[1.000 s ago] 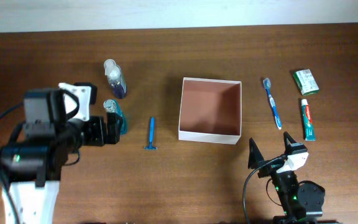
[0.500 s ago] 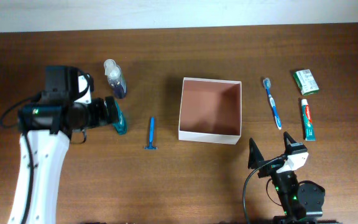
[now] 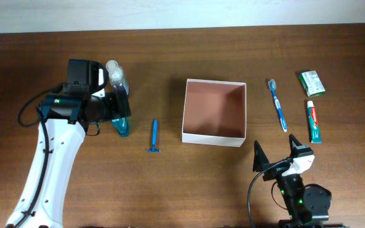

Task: Pack container
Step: 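Lower the left gripper over the Listerine bottle and close on it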

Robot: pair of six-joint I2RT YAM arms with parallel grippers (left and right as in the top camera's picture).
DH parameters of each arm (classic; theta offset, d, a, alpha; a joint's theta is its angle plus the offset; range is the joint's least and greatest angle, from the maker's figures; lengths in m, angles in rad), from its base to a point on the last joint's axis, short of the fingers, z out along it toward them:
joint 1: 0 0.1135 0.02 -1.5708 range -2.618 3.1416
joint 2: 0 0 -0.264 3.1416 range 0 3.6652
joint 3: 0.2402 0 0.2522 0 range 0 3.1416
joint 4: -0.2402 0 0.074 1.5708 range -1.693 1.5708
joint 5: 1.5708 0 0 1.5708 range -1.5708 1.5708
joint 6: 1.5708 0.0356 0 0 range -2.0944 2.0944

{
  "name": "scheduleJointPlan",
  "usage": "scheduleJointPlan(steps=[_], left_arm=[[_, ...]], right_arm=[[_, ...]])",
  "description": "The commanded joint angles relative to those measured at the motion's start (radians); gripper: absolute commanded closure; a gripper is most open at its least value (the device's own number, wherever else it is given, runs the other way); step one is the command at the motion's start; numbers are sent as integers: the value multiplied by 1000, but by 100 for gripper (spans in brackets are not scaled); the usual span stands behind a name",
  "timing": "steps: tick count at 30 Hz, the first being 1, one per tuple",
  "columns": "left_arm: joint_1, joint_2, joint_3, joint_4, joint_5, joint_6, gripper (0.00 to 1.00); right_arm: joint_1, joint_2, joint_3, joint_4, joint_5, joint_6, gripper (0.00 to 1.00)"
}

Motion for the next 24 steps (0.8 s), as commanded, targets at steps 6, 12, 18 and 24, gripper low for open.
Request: scheduleJointPlan(steps=[6, 12, 18, 24], left_arm=[[-1, 95, 25, 15, -33, -20, 1], [-5, 122, 25, 22, -34, -19, 1], [-7, 122, 25, 42, -33, -7, 1], [-7, 122, 25, 63, -33, 18, 1]], right_arm=[[10, -9, -5, -6, 2, -7, 2], [10, -9, -5, -6, 2, -7, 1], [10, -9, -5, -6, 2, -8, 2], [10, -9, -5, -6, 2, -7, 1]])
